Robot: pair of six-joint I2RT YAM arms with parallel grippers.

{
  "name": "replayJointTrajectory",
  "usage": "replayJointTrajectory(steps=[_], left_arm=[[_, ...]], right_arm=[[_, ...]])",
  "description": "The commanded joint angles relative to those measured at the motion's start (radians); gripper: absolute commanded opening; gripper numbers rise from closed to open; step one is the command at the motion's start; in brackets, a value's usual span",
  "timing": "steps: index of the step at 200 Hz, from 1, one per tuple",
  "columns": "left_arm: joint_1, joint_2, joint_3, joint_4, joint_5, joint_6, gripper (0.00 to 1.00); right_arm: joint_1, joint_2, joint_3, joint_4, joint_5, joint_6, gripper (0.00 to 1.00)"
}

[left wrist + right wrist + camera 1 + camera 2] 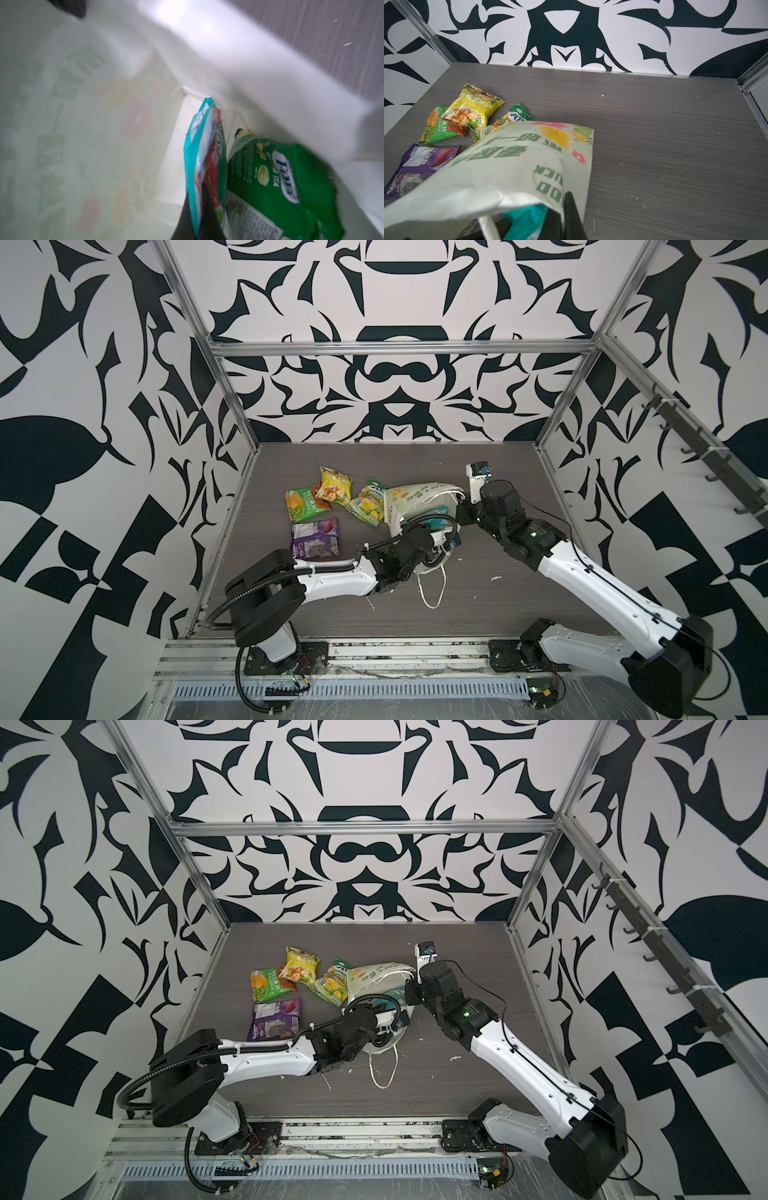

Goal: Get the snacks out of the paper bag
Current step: 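Lift the teal packet out of the bag with the left gripper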

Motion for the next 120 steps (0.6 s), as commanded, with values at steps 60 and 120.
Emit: replayJointTrajectory(steps=[60, 120], left_arm=[[-0.065, -0.105, 0.127, -0.016, 0.042, 0.036, 0.00], [-0.077, -0.266, 0.109, -0.066, 0.127, -0.028, 0.00]], right_arm=[[-0.027, 0.062, 0.046, 0.069, 0.081, 0.024, 0.00], [-0.065, 0.097, 0.060, 0.074, 0.068, 0.050, 0.00]])
